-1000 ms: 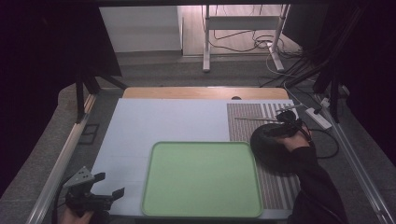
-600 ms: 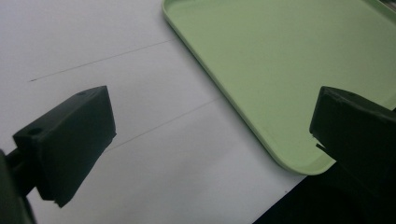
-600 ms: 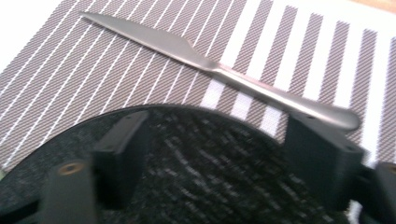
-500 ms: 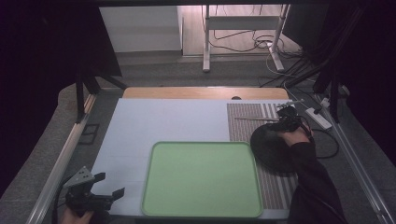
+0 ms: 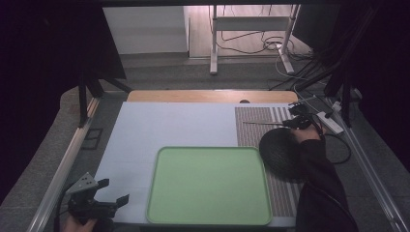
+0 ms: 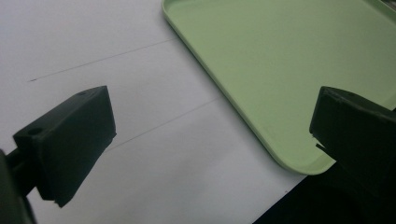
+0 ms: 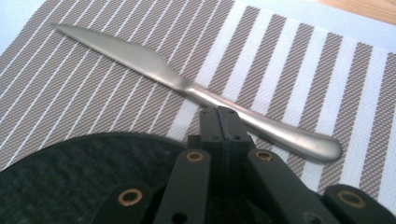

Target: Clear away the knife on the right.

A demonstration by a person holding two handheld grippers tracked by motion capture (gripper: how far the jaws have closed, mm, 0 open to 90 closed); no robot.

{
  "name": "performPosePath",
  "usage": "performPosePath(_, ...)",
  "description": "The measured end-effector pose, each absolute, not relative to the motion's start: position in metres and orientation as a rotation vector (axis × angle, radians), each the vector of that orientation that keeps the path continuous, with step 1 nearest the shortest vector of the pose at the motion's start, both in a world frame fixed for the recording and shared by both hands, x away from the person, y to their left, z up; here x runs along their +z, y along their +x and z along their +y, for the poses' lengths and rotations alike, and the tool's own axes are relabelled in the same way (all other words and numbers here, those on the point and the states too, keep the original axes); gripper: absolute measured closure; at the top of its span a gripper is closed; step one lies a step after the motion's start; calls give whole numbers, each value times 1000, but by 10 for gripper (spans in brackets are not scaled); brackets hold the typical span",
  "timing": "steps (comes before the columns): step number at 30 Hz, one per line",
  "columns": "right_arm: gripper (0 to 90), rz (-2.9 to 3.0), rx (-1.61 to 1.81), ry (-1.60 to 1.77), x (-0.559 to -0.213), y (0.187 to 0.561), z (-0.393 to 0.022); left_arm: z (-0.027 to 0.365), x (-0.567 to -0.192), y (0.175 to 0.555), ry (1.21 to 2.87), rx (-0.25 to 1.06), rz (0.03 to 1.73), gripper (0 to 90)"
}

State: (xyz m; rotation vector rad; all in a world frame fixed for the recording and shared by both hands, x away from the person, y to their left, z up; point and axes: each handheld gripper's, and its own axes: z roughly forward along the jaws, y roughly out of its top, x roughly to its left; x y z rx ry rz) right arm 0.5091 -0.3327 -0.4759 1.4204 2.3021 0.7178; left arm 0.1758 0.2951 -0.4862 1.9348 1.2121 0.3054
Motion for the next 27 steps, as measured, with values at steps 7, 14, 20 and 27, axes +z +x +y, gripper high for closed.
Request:
performPosePath(7, 895, 2257, 700, 1445, -478, 524, -339, 295, -486, 176, 1936, 307, 1212, 5)
performPosePath(14, 895, 2238, 673, 1447, -484, 537, -343, 295, -486, 176, 1937, 308, 1212, 6)
performPosePath(20, 895, 2202, 660, 1473, -491, 544, -349, 294, -486, 175, 1942, 312, 1213, 6)
performPosePath(27, 895, 2178, 629, 1517, -497, 546, -361, 294, -486, 175, 1942, 313, 1210, 6)
